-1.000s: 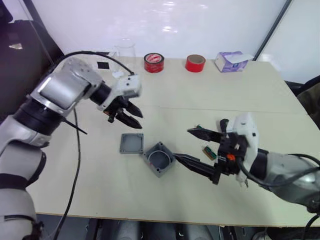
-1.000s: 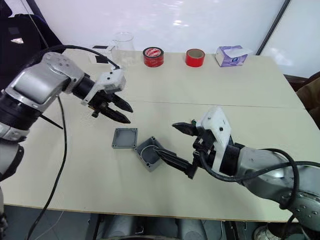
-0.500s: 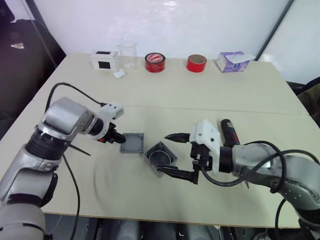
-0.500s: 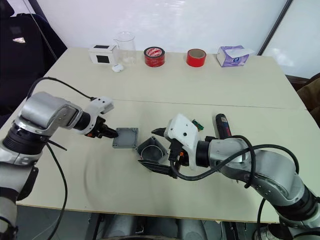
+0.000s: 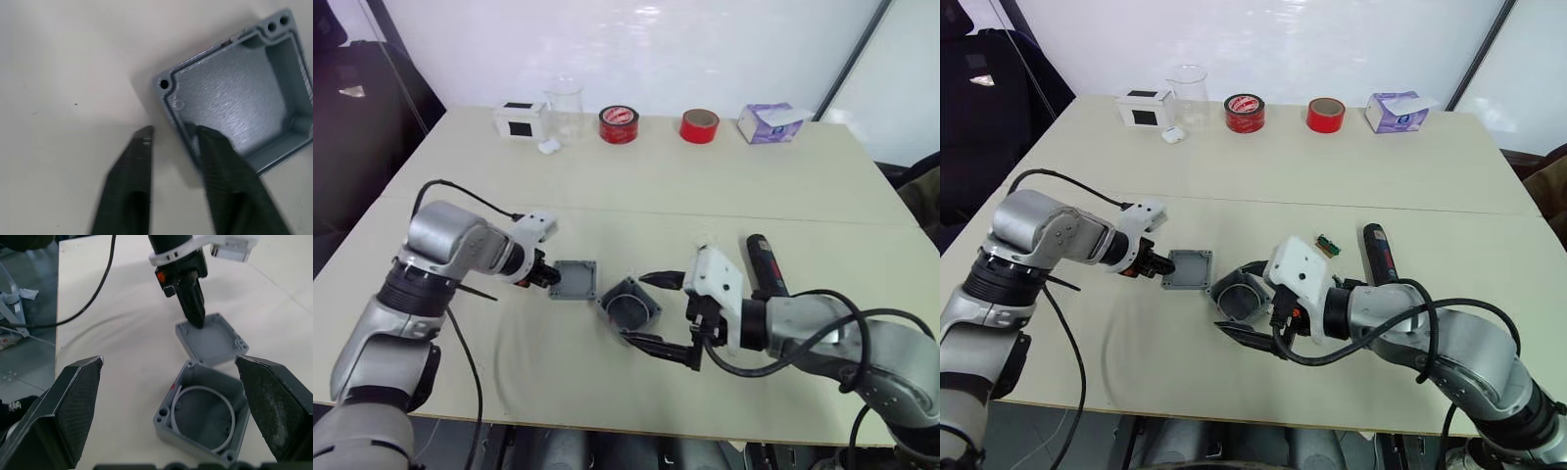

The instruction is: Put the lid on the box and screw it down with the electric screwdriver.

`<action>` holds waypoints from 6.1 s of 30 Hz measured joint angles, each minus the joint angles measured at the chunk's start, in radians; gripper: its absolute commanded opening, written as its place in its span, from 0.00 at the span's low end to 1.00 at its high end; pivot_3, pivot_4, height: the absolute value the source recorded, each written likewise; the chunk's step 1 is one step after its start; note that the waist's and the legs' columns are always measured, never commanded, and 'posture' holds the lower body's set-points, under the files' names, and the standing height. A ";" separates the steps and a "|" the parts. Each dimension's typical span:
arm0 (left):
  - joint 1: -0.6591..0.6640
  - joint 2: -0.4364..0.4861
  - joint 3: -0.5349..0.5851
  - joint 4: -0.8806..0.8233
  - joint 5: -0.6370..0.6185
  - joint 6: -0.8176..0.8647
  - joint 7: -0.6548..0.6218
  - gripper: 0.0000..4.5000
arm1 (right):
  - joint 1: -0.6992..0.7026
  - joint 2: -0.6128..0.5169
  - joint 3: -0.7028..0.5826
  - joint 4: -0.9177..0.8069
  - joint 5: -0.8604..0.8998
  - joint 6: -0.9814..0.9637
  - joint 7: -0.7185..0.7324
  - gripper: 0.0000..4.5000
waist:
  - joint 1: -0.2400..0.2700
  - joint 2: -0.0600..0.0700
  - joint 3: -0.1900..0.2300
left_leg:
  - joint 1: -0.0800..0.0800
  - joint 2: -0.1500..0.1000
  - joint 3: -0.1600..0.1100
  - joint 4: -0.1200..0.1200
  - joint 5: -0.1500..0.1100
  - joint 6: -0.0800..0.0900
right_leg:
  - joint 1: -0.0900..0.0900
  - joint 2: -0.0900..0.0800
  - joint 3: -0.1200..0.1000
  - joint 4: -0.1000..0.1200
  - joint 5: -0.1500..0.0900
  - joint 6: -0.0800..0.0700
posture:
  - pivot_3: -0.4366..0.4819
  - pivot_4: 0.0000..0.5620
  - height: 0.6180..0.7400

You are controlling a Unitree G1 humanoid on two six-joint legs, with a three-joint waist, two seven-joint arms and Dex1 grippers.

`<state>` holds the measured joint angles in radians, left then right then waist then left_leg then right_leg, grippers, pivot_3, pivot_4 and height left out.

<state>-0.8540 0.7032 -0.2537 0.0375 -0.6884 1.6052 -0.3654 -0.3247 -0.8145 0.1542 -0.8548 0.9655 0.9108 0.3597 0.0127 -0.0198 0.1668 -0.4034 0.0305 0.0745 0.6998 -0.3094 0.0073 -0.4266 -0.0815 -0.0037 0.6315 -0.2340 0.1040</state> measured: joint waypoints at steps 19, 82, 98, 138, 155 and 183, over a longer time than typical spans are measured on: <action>0.005 -0.301 0.409 0.179 0.150 -1.017 0.082 0.01 | -0.184 0.339 -0.254 0.450 0.057 -0.075 -0.255 1.00 | -0.002 -0.001 0.000 | -0.002 0.000 0.004 -0.003 0.003 -0.006 | -0.003 0.001 -0.001 -0.001 0.004 -0.004 | 0.48 0.27 1.00; 0.088 -0.496 0.282 0.016 0.261 -1.266 -0.140 0.00 | -0.391 0.455 -0.305 0.500 0.052 0.069 -0.269 0.32 | -0.009 0.000 0.001 | -0.006 0.000 0.003 -0.002 0.002 -0.003 | -0.004 0.001 -0.001 -0.005 0.006 -0.001 | 0.48 0.27 1.00; 0.088 -0.480 0.292 -0.004 0.253 -1.235 -0.155 0.30 | -0.383 0.452 -0.315 0.502 0.050 0.078 -0.280 0.03 | -0.010 0.000 0.001 | -0.006 0.001 0.003 -0.002 0.002 -0.003 | -0.004 0.001 -0.001 -0.005 0.006 -0.001 | 0.48 0.27 1.00; 0.176 -0.033 0.024 -0.121 0.196 -0.998 -0.781 0.02 | 0.359 0.129 0.309 0.177 -1.796 -0.918 0.004 0.03 | -0.023 -0.001 0.002 | -0.005 0.000 0.004 -0.004 0.004 -0.007 | -0.002 0.002 -0.001 -0.013 0.002 -0.003 | 0.48 0.27 1.00; 0.242 -0.021 -0.012 -0.122 0.320 -1.115 -0.874 0.02 | 0.371 0.227 0.286 0.209 -1.890 -0.990 0.069 0.03 | -0.023 -0.001 0.002 | -0.005 0.000 0.004 -0.003 0.003 -0.006 | -0.002 0.002 -0.001 -0.012 0.002 -0.003 | 0.48 0.27 1.00; 0.330 -0.058 -0.087 -0.098 0.461 -1.383 -0.903 0.00 | 0.473 0.263 0.209 0.174 -1.853 -1.029 0.193 0.70 | -0.020 -0.001 -0.003 | 0.013 0.001 0.003 -0.003 0.001 -0.003 | 0.017 0.002 -0.001 -0.012 0.001 -0.004 | 0.48 0.27 1.00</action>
<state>-0.5238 0.6453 -0.3403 -0.0600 -0.2271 0.2218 -1.2689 0.1484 -0.5520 0.3636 -0.6805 -0.8872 -0.1186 0.5525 -0.0072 -0.0211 0.1640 -0.3901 0.0313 0.0779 0.6969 -0.3082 0.0045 -0.4092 -0.0798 -0.0049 0.6196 -0.2334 0.1000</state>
